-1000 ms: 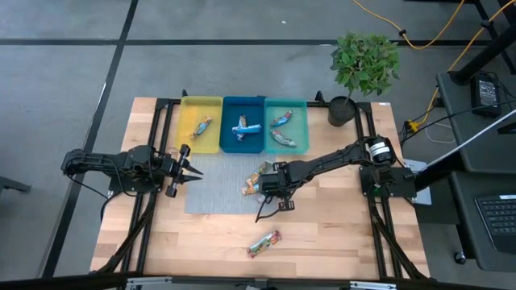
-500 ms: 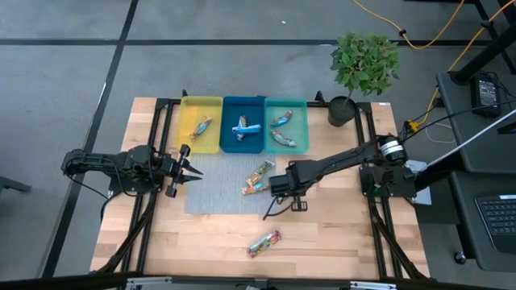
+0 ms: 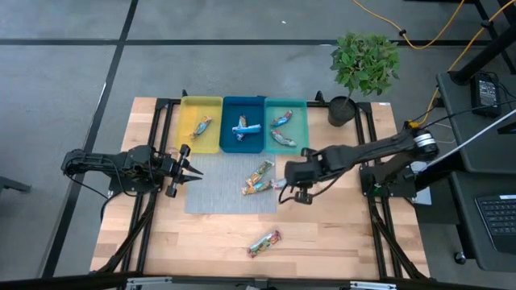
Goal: Pick and place Granola Bars by type
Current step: Put the red granola bar into the light blue bin
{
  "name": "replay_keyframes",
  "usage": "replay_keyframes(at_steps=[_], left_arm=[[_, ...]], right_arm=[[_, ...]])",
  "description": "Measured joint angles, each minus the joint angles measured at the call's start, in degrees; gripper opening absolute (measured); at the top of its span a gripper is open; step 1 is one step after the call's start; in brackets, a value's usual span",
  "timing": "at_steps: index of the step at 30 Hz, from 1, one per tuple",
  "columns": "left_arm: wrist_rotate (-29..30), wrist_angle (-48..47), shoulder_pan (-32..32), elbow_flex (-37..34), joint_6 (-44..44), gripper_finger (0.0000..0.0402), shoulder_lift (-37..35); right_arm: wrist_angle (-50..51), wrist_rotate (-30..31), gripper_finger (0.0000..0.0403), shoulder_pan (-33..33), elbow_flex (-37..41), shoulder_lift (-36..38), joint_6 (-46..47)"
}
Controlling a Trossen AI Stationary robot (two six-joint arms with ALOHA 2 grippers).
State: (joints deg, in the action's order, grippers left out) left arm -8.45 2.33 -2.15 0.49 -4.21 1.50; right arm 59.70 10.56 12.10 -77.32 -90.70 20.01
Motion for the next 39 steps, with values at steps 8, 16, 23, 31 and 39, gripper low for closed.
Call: replay_keyframes(at_steps=[8, 16, 23, 31, 39], left_arm=[[0.0, 0.0, 0.0, 0.0, 0.0, 0.0062, 0.0], [0.0, 0.0, 0.0, 0.0, 0.0, 0.0059, 0.0], [0.0, 0.0, 0.0, 0.0, 0.0, 0.0059, 0.0], [0.0, 0.0, 0.0, 0.0, 0.0, 0.0062, 0.0], [0.0, 0.0, 0.0, 0.0, 0.0, 0.0057, 0.0]], right_arm=[[-0.1, 1.9, 0.0028, -0.7, 0.0, 5.1, 1.4], [-0.2, 0.7, 0.0012, -8.2, 0.0, 5.4, -2.1], [1.2, -0.6, 0.0024, -19.4, -3.1, 5.3, -7.2], [0.3, -1.0, 0.0017, -31.5, -7.6, 5.3, -11.9], [-3.6, -1.2, 0.0017, -35.1, -6.1, 5.3, -14.6]])
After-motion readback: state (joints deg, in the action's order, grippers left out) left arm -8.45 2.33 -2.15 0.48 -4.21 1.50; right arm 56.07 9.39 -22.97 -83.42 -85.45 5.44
